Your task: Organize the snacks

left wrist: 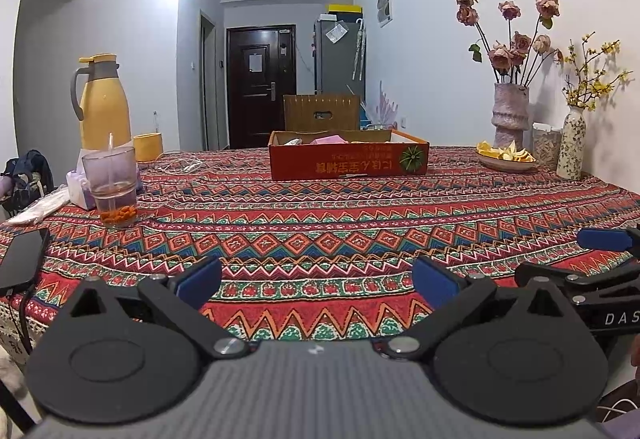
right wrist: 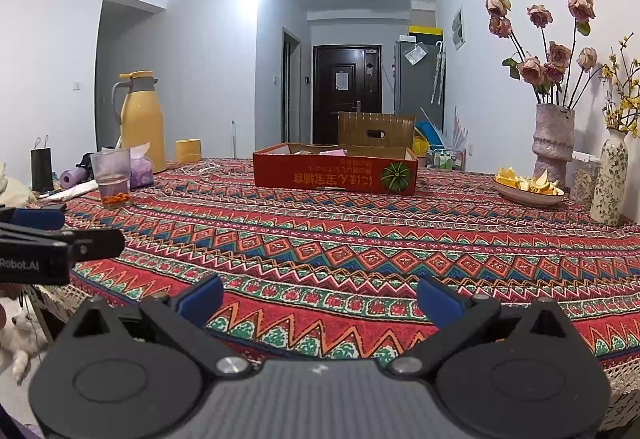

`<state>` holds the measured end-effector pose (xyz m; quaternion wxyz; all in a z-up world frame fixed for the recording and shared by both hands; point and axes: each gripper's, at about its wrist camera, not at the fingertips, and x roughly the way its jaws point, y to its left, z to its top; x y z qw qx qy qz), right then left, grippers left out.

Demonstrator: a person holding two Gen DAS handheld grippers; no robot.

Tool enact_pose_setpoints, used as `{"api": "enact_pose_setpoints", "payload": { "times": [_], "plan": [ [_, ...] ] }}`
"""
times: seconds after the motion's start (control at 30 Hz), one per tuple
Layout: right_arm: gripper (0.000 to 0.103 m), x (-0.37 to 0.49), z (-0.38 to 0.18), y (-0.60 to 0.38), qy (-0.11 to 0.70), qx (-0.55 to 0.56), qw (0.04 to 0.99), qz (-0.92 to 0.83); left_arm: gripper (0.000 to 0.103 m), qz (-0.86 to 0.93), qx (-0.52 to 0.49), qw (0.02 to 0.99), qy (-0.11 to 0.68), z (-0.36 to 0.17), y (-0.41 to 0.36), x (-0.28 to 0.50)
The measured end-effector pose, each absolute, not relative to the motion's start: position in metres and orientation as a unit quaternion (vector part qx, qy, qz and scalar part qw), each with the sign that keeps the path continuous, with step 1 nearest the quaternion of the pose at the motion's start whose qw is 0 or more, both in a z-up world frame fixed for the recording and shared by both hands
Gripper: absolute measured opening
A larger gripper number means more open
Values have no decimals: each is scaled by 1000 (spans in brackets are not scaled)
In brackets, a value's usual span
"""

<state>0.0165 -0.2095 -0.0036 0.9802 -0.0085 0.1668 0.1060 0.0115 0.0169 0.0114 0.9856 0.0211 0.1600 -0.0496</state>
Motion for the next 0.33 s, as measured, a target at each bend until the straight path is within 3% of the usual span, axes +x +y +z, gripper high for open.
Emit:
{"api": "enact_pose_setpoints", "payload": {
  "times": [0.33],
  "plan": [
    [103, 16, -5, -208, 168, -10, 980, 106, 103, -49, 14, 985, 162, 11, 20, 10]
  ]
}}
